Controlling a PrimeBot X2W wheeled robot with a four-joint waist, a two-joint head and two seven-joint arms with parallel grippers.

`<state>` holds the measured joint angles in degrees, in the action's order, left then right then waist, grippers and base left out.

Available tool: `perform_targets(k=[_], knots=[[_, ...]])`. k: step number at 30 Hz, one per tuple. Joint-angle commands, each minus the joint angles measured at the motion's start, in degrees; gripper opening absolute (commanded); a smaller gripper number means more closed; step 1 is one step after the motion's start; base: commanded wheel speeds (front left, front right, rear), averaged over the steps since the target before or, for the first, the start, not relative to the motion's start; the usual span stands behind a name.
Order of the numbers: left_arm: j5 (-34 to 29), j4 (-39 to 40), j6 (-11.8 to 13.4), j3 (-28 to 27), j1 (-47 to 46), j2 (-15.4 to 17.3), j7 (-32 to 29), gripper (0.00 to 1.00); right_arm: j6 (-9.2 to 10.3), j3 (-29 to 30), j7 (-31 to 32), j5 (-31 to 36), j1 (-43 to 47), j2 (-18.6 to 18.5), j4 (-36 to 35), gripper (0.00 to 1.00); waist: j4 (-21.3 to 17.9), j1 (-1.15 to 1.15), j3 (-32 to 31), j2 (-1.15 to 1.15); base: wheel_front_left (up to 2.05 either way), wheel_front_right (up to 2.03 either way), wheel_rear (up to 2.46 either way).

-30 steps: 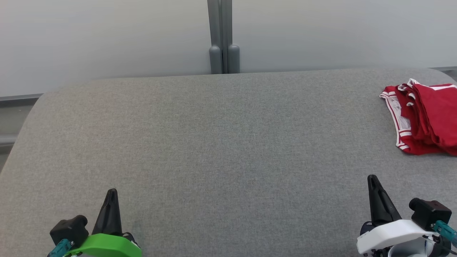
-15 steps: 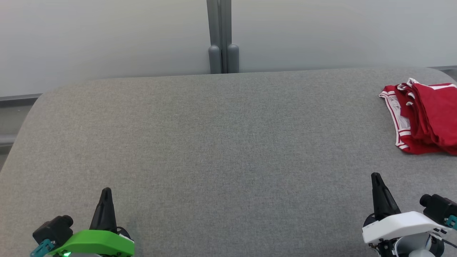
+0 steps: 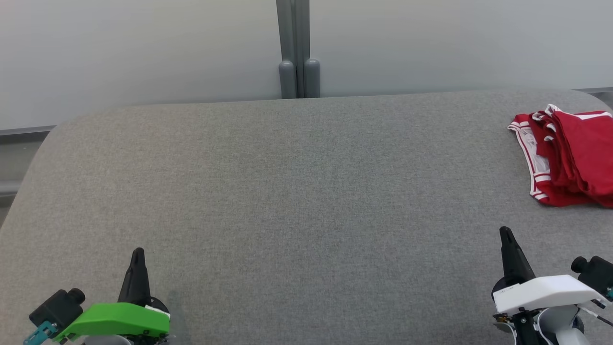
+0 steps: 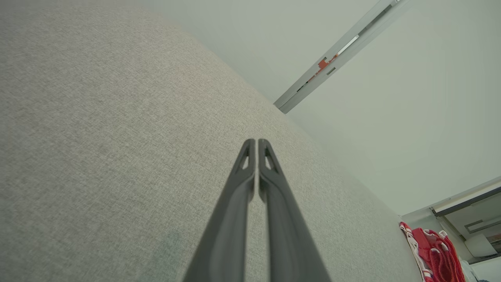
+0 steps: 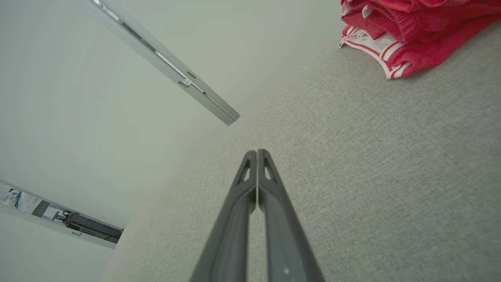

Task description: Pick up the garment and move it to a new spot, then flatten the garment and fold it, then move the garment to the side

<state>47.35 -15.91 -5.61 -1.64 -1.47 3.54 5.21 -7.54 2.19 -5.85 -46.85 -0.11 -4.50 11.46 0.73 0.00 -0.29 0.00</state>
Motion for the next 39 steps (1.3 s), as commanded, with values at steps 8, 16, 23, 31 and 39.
perform_targets(k=[8, 16, 23, 31, 39], knots=[[7.0, 1.0, -0.6, -1.0, -2.3, 0.1, -1.7, 0.00, 0.04, 0.7, 1.7, -7.1, -2.1, 0.0, -0.1, 0.00, -0.1, 0.00, 0.0, 0.00, 0.00, 0.00, 0.00], [12.3, 1.2, -0.8, -1.5, -2.7, 0.0, -3.1, 0.00, 0.04, 1.1, 3.2, -12.4, -2.6, 0.1, 0.3, 0.00, -0.1, 0.00, 0.1, 0.00, 0.00, 0.00, 0.00], [16.5, 1.3, -1.0, -2.0, -3.0, -0.1, -4.2, 0.00, 0.04, 1.5, 4.3, -16.8, -3.2, 0.3, 0.5, 0.00, -0.2, 0.00, 0.1, 0.00, 0.00, 0.00, 0.00], [20.9, 1.4, -1.1, -2.5, -3.5, -0.2, -5.5, 0.00, 0.05, 1.9, 5.5, -21.4, -3.7, 0.4, 0.9, 0.00, -0.3, 0.00, 0.2, 0.00, 0.00, 0.00, 0.00], [25.1, 1.5, -1.3, -3.0, -3.7, -0.3, -6.6, 0.00, 0.06, 2.2, 6.7, -25.7, -4.2, 0.6, 1.2, 0.00, -0.3, 0.00, 0.2, 0.00, 0.00, 0.00, 0.00]])
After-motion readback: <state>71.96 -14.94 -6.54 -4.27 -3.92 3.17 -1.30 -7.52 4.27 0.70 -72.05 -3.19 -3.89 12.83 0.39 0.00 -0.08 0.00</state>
